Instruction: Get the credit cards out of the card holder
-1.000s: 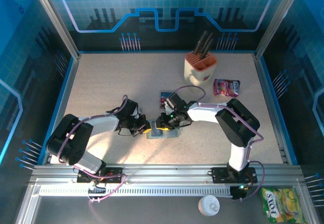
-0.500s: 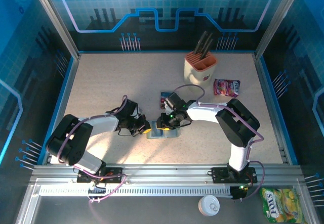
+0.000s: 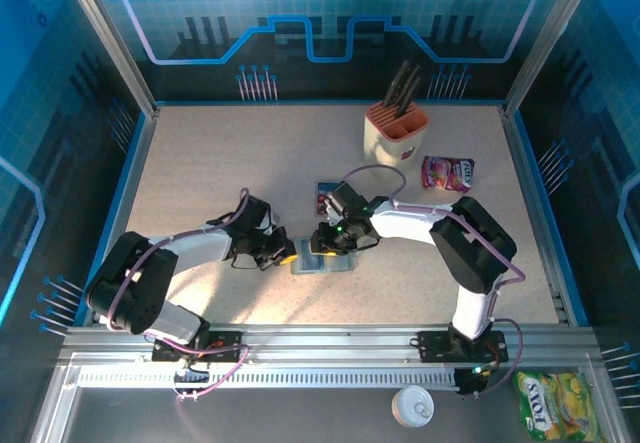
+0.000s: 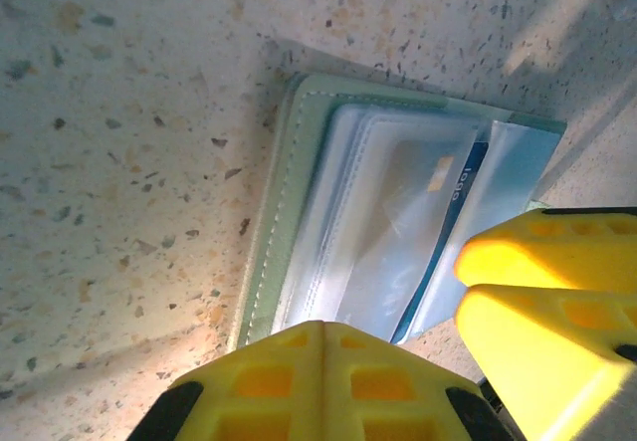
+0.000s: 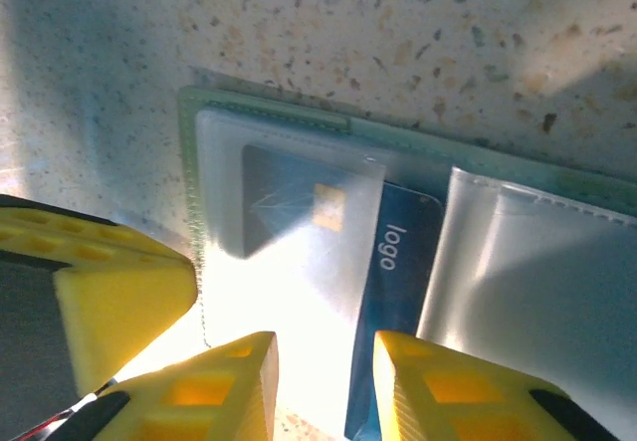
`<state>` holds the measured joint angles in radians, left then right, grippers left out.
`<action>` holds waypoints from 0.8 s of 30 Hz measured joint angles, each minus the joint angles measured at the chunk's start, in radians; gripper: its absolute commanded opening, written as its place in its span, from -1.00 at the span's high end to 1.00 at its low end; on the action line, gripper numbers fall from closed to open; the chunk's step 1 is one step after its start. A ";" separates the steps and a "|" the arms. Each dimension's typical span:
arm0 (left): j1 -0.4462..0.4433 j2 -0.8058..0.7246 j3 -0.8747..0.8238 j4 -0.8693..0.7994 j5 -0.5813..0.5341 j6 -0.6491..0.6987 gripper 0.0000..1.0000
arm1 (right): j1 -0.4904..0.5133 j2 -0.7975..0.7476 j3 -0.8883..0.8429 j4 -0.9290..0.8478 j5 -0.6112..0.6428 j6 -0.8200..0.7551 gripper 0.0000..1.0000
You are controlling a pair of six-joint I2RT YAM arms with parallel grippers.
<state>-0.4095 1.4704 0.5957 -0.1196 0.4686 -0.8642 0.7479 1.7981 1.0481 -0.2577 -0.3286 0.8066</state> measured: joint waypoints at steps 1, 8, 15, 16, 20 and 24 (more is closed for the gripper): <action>0.000 0.000 0.003 -0.003 0.001 0.000 1.00 | 0.000 -0.006 0.000 0.000 0.002 0.000 0.35; -0.015 0.010 0.027 -0.001 0.024 0.003 1.00 | 0.000 -0.014 -0.013 0.005 0.008 0.001 0.35; -0.032 0.061 0.040 0.003 0.034 0.007 1.00 | 0.000 -0.022 -0.034 0.005 0.014 0.004 0.34; -0.032 0.066 0.040 0.003 0.034 0.007 1.00 | 0.000 -0.022 -0.035 0.005 0.015 0.004 0.34; -0.032 0.081 0.040 0.003 0.034 0.010 1.00 | 0.000 -0.022 -0.037 0.005 0.015 0.005 0.34; -0.032 0.094 0.047 0.002 0.037 0.014 1.00 | 0.000 -0.022 -0.040 0.005 0.015 0.005 0.33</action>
<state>-0.4416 1.5646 0.6430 -0.1181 0.5056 -0.8497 0.7479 1.7760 1.0084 -0.2531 -0.3138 0.8112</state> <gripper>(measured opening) 0.051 0.330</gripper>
